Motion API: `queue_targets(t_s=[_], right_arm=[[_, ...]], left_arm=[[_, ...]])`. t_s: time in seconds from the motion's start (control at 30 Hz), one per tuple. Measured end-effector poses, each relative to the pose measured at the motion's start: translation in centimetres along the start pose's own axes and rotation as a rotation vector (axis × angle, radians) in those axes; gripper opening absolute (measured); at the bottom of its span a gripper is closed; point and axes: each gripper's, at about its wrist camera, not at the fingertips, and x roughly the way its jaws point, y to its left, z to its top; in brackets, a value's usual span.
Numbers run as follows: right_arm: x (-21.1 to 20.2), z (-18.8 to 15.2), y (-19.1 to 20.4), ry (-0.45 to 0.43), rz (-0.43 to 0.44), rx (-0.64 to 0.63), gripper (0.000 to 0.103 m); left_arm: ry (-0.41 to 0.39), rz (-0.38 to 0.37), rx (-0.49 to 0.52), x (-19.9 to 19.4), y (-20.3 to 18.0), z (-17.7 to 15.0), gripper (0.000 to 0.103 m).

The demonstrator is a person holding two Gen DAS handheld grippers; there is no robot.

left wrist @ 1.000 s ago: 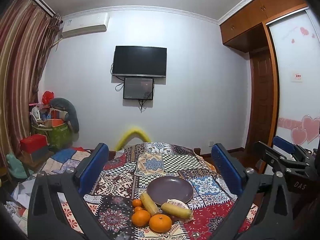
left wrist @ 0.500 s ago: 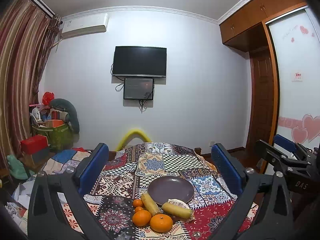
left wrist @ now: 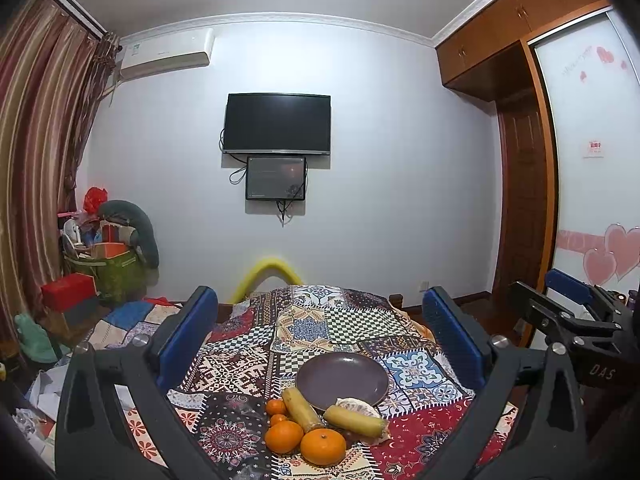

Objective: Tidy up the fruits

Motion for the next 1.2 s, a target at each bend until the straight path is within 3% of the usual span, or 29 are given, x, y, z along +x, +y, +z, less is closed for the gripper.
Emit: queue_targets(t_s=[0.47,0.8,1.13,1.2], right_arm=[[0.3,-0.3,-0.6,0.018,-0.012,0.019,0.103],[3.2,-2.2,-1.6,0.114,-0.035,0.011,0.103],[7.4,-5.8,-2.6,0.301,-0.032,-0.062,0.103],[8.3,-6.6,-2.8,0.339,-0.019,-0.062,0.103]], left_arm=[[0.022,-0.006,-0.004,0.9,0.1,-0.3,0.103],[0.152,0.012,0.002,4.7,1.7,-2.8,0.103],[0.325,0.034,0.025,9.4,3.7,-7.4,0.103],[0.364,0.038,0.020,10.4,4.2,-8.3,0.098]])
